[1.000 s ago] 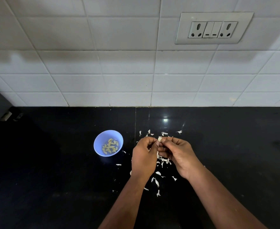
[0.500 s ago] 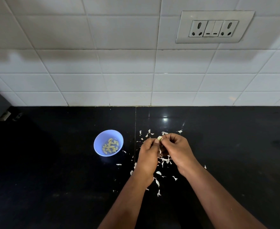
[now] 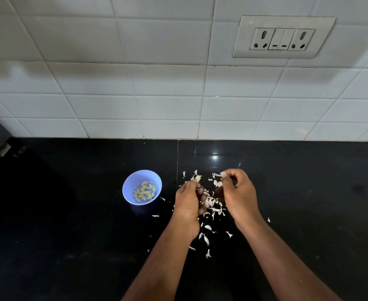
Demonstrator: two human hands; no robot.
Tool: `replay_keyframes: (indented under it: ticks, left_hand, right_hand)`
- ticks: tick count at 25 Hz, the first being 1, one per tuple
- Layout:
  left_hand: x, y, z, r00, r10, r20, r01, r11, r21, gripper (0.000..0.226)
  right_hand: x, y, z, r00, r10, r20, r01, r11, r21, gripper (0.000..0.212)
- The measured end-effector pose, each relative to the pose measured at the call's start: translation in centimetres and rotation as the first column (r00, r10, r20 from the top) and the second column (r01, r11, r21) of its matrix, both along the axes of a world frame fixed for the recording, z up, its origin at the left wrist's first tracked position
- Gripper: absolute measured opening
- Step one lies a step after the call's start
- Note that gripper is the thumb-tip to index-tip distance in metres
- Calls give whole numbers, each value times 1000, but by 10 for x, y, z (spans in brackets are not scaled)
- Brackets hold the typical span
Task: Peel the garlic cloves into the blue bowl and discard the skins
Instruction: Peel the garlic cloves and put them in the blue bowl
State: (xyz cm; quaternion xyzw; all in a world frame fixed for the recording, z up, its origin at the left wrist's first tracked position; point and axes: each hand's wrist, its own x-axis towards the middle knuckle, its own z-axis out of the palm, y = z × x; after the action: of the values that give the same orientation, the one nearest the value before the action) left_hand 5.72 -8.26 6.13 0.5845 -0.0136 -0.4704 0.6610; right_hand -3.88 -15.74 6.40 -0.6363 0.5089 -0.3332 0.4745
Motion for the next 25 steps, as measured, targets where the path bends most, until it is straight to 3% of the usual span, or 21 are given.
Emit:
replay_keyframes:
  ticks: [2, 6, 8, 10, 14, 17, 19, 22, 25]
  left_hand:
    - [2, 3, 1, 995, -6, 98, 5, 1000, 10, 25]
    - [1, 7, -1, 957, 21, 289, -18, 1000, -13, 31]
    - [0, 8, -3, 923, 26, 383, -24, 1000, -9, 32]
    - [0, 10, -5, 883, 18, 469, -25, 1000, 8, 35]
    - [4, 12, -8, 803, -40, 594, -3, 997, 71, 37]
    - [3, 12, -8, 828, -12, 560, -10, 999, 38, 29]
    - [2, 12, -8, 891, 48, 452, -27, 998, -54, 25]
    - [2, 13, -1, 959, 90, 267, -44, 984, -173, 27]
    - [8, 19, -3, 973, 65, 221, -36, 991, -131, 25]
  right_hand:
    - [-4, -1, 2, 999, 13, -34, -13, 1000, -12, 5]
    - [-7, -1, 5, 993, 21, -119, -32, 995, -93, 32]
    - [-5, -1, 1, 980, 34, -199, -56, 993, -106, 31]
    - [-2, 1, 1, 981, 99, -166, -108, 993, -44, 16]
    - [9, 9, 9, 962, 266, -66, -255, 957, 139, 26]
    - [16, 16, 9, 963, 270, 14, -269, 955, 125, 21]
    - [22, 20, 10, 968, 236, 83, -245, 960, 137, 21]
    - [29, 26, 17, 941, 135, 312, -234, 922, 308, 27]
    - [31, 29, 20, 883, 48, 467, -270, 865, 422, 23]
